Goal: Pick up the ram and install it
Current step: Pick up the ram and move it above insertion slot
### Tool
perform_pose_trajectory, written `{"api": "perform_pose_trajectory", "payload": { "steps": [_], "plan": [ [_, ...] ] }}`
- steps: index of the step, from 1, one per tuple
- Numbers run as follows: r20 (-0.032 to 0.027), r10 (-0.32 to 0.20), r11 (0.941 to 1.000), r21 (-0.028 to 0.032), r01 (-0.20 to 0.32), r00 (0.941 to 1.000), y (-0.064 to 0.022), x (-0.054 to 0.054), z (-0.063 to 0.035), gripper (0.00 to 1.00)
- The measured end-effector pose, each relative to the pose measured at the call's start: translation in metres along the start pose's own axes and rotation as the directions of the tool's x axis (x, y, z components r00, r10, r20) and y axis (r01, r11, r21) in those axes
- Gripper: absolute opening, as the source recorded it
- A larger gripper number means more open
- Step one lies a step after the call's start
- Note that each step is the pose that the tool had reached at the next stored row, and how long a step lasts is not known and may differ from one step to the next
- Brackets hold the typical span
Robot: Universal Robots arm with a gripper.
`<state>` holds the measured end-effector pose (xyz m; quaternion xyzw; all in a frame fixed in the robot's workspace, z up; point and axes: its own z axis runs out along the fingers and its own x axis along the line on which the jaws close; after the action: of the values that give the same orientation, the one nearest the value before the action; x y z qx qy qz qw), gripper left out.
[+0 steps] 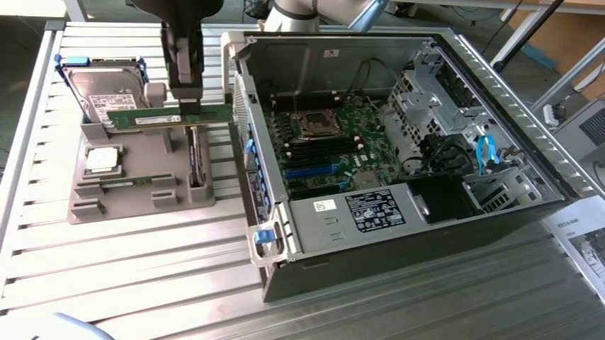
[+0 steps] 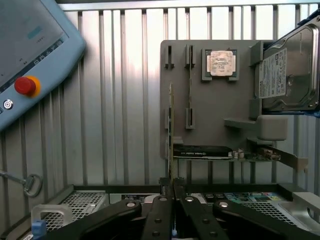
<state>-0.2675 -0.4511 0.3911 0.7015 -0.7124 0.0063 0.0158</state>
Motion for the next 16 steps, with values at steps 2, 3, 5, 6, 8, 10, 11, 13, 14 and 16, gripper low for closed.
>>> {"api": "perform_pose_trajectory", "payload": {
  "steps": [2,3,5,6,8,10,11,13,14,16],
  "plan": [
    [0.0000,0.000,1.0000,0.0000,0.000,1.0000,-0.0051,0.000,0.0000,0.12],
    [0.0001,0.000,1.0000,0.0001,0.000,1.0000,-0.0074,0.000,0.0000,0.12],
    [0.0000,0.000,1.0000,0.0000,0.000,1.0000,-0.0120,0.000,-0.0001,0.12],
    [0.0000,0.000,1.0000,0.0001,0.000,1.0000,-0.0143,0.000,-0.0002,0.12],
    [0.0000,0.000,1.0000,0.0000,0.000,1.0000,-0.0189,0.000,-0.0002,0.12],
    [0.0000,0.000,1.0000,0.0000,0.000,1.0000,-0.0237,-0.001,-0.0003,0.12],
    [0.0000,0.000,1.0000,0.0000,0.000,1.0000,-0.0261,-0.001,-0.0004,0.12],
    [0.0001,-0.001,1.0000,0.0001,0.001,1.0000,-0.0314,-0.001,-0.0004,0.12],
    [0.0001,-0.001,1.0000,0.0001,0.001,1.0000,-0.0342,-0.001,-0.0004,0.12],
    [0.0001,-0.001,1.0000,0.0001,0.001,1.0000,-0.0399,-0.001,-0.0005,0.12]
  ]
}}
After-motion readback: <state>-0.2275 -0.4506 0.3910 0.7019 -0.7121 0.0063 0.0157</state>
